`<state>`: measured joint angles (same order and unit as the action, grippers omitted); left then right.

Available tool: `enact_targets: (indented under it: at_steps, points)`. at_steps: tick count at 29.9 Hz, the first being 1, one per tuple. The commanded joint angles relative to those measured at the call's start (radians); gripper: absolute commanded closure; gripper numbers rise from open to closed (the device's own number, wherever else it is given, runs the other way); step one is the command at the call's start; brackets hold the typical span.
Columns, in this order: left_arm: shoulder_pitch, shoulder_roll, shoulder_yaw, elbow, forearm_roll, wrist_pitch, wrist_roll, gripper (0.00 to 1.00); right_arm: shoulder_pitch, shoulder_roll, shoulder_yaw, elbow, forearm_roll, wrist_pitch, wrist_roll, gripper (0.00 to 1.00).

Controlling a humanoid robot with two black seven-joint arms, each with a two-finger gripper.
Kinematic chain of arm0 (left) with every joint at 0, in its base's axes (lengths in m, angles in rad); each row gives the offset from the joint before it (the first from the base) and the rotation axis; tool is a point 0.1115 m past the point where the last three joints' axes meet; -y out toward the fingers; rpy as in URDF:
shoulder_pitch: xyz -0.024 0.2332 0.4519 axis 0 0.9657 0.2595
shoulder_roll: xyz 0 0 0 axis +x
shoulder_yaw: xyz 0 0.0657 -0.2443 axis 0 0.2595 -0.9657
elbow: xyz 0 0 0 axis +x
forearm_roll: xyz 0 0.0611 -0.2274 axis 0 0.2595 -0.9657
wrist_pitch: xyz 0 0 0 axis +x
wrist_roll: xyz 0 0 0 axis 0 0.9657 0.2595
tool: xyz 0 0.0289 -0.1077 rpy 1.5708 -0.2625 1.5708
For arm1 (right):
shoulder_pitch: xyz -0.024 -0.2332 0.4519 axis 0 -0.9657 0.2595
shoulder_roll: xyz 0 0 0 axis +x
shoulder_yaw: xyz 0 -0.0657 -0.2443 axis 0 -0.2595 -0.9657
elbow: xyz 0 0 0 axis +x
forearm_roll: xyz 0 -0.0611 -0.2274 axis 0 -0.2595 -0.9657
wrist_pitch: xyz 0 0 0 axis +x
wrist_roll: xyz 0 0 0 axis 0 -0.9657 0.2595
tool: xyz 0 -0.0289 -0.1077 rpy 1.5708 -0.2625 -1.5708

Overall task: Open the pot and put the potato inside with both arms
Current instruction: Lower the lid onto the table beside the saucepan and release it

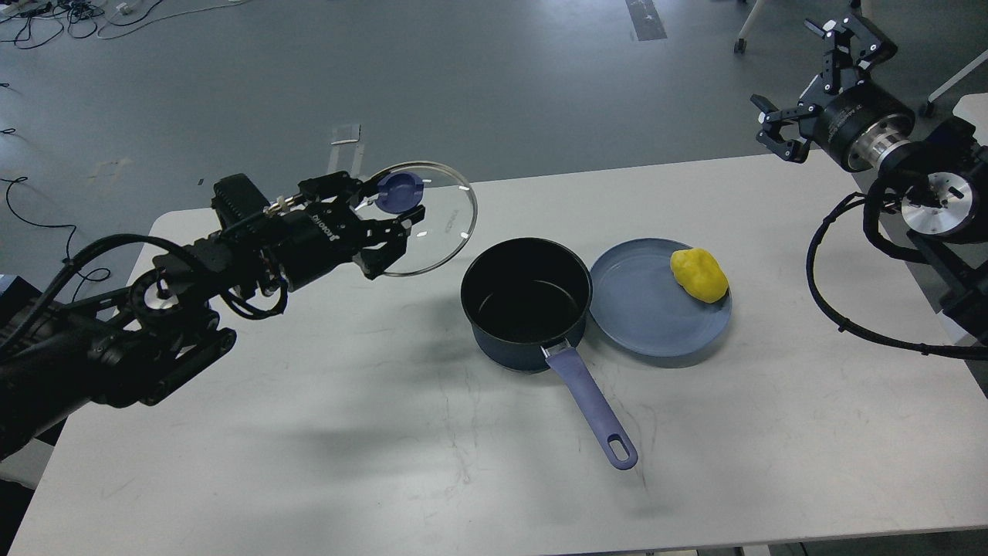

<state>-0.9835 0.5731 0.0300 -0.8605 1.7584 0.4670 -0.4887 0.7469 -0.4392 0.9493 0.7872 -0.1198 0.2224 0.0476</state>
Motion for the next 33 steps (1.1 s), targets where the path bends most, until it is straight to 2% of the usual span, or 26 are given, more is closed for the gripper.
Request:
enact_targets:
  at_steps: [1, 5, 13, 21, 23, 24, 25, 26, 27, 28, 29, 33]
  points:
    - [0.061, 0.053, 0.004, 0.001, -0.007, 0.022, 0.0, 0.87, 0.0, -0.003, -0.004, 0.0, -0.001, 0.0, 0.0, 0.0]
    - [0.156, 0.088, 0.004, 0.02, -0.008, 0.022, 0.0, 0.87, 0.0, -0.006, -0.02, 0.0, -0.001, 0.0, 0.0, 0.0]
    - [0.232, 0.073, 0.004, 0.037, -0.008, 0.022, 0.0, 0.86, 0.0, 0.001, -0.021, -0.002, -0.001, -0.002, 0.0, 0.0]
    - [0.278, -0.015, 0.004, 0.17, -0.01, 0.022, 0.0, 0.84, -0.001, -0.009, -0.021, 0.0, -0.001, -0.006, 0.0, 0.0]
    - [0.279, -0.027, 0.004, 0.19, -0.01, 0.022, 0.0, 0.79, -0.001, -0.01, -0.023, 0.0, -0.001, -0.006, 0.0, 0.0]
    - [0.279, -0.03, 0.004, 0.193, -0.01, 0.022, 0.0, 0.75, -0.001, -0.01, -0.023, 0.0, -0.001, -0.006, 0.0, 0.0]
    - [0.279, -0.03, 0.004, 0.193, -0.014, 0.022, 0.0, 0.66, -0.001, -0.01, -0.023, 0.0, -0.001, -0.006, 0.0, 0.0]
    - [0.279, -0.03, 0.004, 0.193, -0.014, 0.022, 0.0, 0.66, -0.001, -0.01, -0.023, 0.0, -0.001, -0.006, 0.0, 0.0]
    - [0.281, -0.032, 0.004, 0.193, -0.026, 0.022, 0.0, 0.41, -0.003, -0.01, -0.021, 0.0, -0.001, -0.006, 0.0, 0.0]
    - [0.284, -0.036, 0.004, 0.193, -0.039, 0.022, 0.0, 0.09, -0.003, -0.009, -0.021, 0.0, -0.001, -0.006, 0.0, 0.0]
    - [0.285, -0.039, 0.004, 0.192, -0.048, 0.022, 0.0, 0.02, -0.003, -0.01, -0.021, 0.001, -0.001, -0.006, 0.0, 0.0]
    - [0.29, -0.042, 0.004, 0.192, -0.1, 0.022, 0.0, 0.02, -0.003, -0.009, -0.021, 0.0, -0.001, -0.006, 0.0, 0.0]
